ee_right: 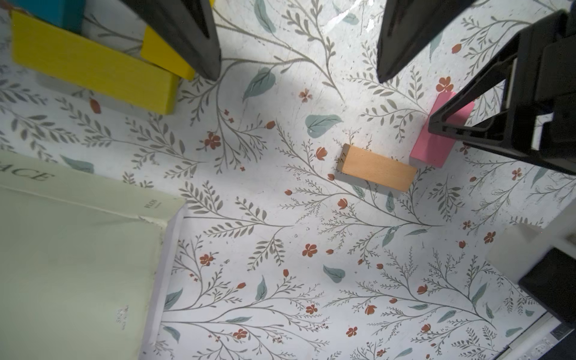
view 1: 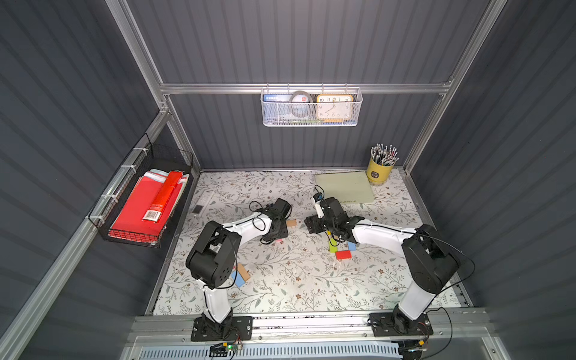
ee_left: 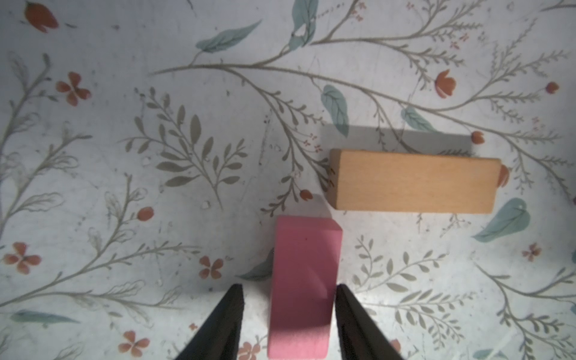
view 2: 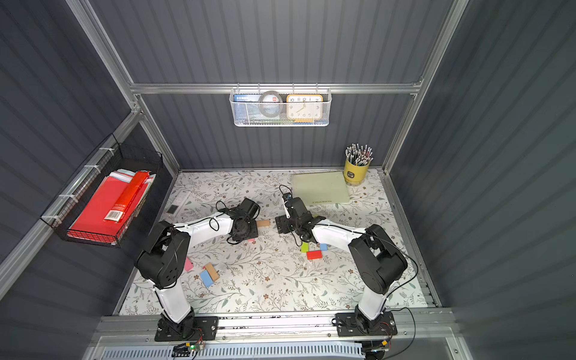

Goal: Assemble the number 8 with building blocks
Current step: Assemble the building block at the center of the board.

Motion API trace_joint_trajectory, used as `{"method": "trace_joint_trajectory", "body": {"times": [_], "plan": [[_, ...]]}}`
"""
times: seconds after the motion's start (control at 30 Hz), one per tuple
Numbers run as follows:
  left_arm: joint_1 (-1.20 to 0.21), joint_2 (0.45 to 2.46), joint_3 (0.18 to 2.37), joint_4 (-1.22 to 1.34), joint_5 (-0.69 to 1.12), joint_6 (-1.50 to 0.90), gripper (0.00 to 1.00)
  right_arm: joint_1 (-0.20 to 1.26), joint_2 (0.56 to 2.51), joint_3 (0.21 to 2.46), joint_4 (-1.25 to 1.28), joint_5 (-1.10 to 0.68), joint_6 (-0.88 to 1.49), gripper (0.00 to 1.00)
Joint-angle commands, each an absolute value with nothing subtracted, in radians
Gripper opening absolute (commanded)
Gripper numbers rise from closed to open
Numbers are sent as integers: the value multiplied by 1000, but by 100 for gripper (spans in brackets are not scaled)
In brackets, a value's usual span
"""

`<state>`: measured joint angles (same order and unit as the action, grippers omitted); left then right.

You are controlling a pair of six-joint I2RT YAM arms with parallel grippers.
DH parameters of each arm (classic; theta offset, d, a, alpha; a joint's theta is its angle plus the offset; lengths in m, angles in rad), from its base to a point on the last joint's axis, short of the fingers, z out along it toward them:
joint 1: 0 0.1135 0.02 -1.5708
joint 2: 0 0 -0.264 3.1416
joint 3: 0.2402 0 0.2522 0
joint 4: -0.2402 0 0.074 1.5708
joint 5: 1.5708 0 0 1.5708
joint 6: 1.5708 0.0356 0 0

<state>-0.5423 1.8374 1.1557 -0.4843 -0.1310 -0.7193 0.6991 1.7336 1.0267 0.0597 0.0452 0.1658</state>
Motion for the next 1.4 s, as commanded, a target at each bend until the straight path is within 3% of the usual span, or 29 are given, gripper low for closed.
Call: {"method": "trace_joint_trajectory", "body": {"times": [0.0,0.43,1.37], "plan": [[-548,1865,1171,-485,-121,-718,42,696,1713,1020,69,44,176,83],[-573,1884,1192,-477,-97,-740,30,695,1708,1008,69,50,172,83],[-587,1909,1231,-532,-163,-693,35,690,1702,999,64,45,168,83]]}}
